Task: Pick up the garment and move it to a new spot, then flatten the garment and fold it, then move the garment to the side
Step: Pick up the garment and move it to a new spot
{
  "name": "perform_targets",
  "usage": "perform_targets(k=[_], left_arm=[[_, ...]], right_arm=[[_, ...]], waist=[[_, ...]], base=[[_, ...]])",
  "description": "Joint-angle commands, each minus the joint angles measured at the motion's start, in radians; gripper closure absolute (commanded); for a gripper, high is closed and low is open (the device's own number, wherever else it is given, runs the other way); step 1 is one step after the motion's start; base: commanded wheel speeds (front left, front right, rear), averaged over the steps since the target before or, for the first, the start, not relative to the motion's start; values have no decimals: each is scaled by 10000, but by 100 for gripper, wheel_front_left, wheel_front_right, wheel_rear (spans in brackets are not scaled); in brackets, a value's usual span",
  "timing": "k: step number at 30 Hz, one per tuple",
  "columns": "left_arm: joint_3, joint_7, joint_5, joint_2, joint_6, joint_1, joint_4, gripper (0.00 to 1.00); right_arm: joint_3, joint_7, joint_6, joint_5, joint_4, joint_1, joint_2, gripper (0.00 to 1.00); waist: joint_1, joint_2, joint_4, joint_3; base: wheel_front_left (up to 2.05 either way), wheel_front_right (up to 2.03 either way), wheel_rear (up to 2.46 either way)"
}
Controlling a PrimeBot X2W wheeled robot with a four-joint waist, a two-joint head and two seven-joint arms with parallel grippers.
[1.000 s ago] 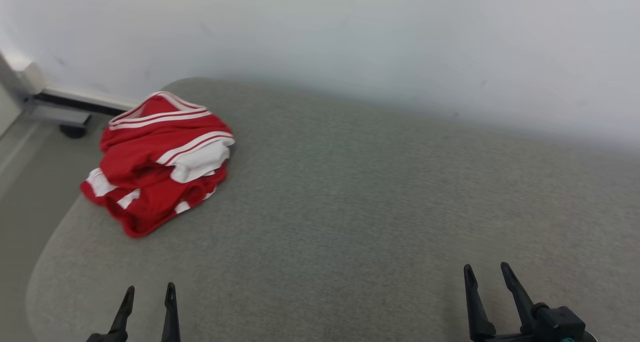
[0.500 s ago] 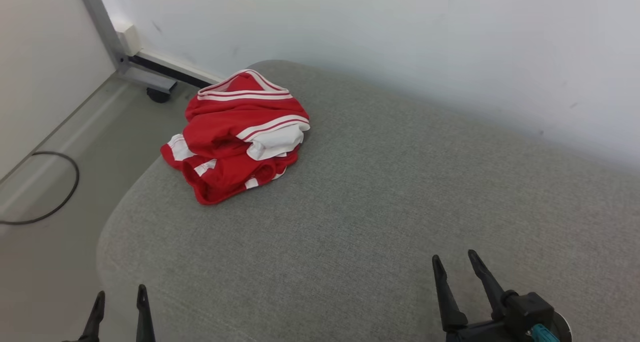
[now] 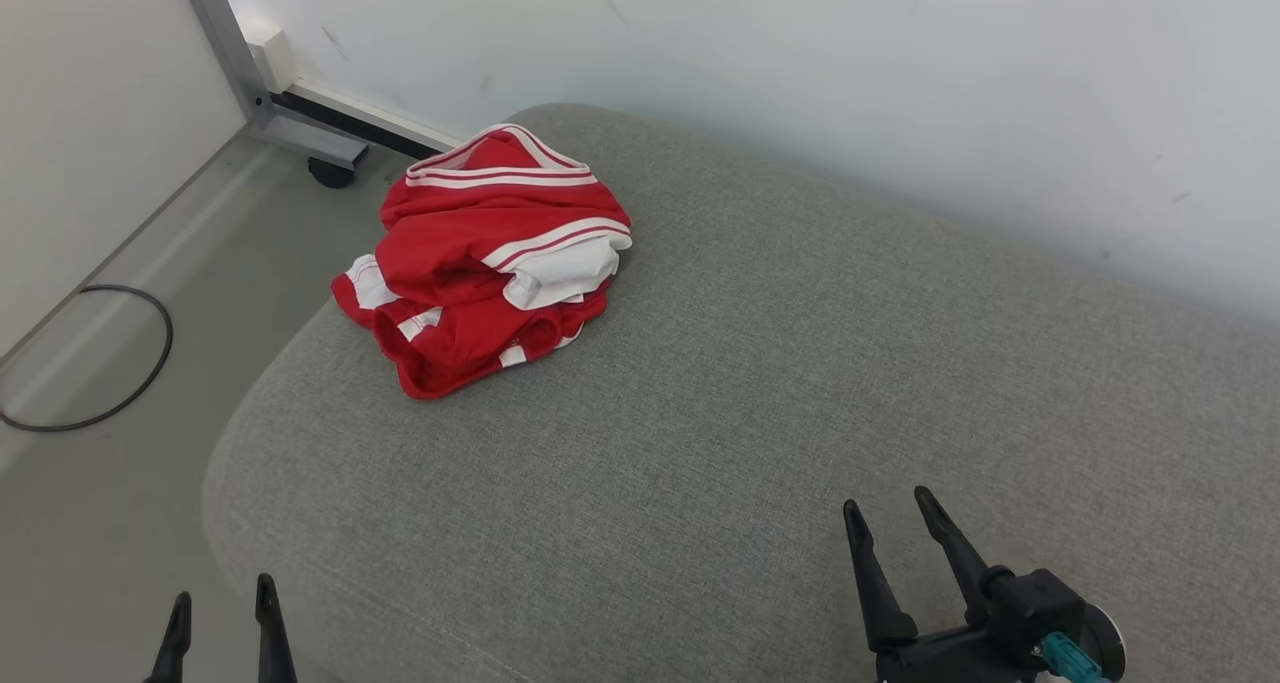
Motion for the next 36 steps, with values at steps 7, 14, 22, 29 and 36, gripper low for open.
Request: perform_targets(k=[7, 14, 22, 29, 36], left_arm=[[-96, -25, -10, -13, -156, -822, 301, 0], [103, -26, -297, 201, -359, -2530, 716, 0], [121, -25, -949, 1273, -398, -4939, 1547, 0], [-414, 95, -1890, 2814, -397, -6653, 3067, 0], [-1199, 976, -2861, 3977, -397, -7605, 4502, 0]], right_arm=[[-447, -17, -21, -100, -220, 286, -16, 0], [-564, -15, -21, -309, -522, 34, -22, 0], [-880, -15, -21, -324, -752, -514, -16, 0], [-1116, -17, -21, -122, -832, -963, -11, 0], [-1196, -15, -21, 126, -854, -1228, -10, 0]], waist=[[0, 0, -152, -10], [0, 0, -1328, 661], [0, 0, -2917, 1686], [0, 0, -4024, 2365], [0, 0, -4769, 2804]], base=[[0, 0, 0], [0, 0, 0], [0, 0, 0], [0, 0, 0], [0, 0, 0]])
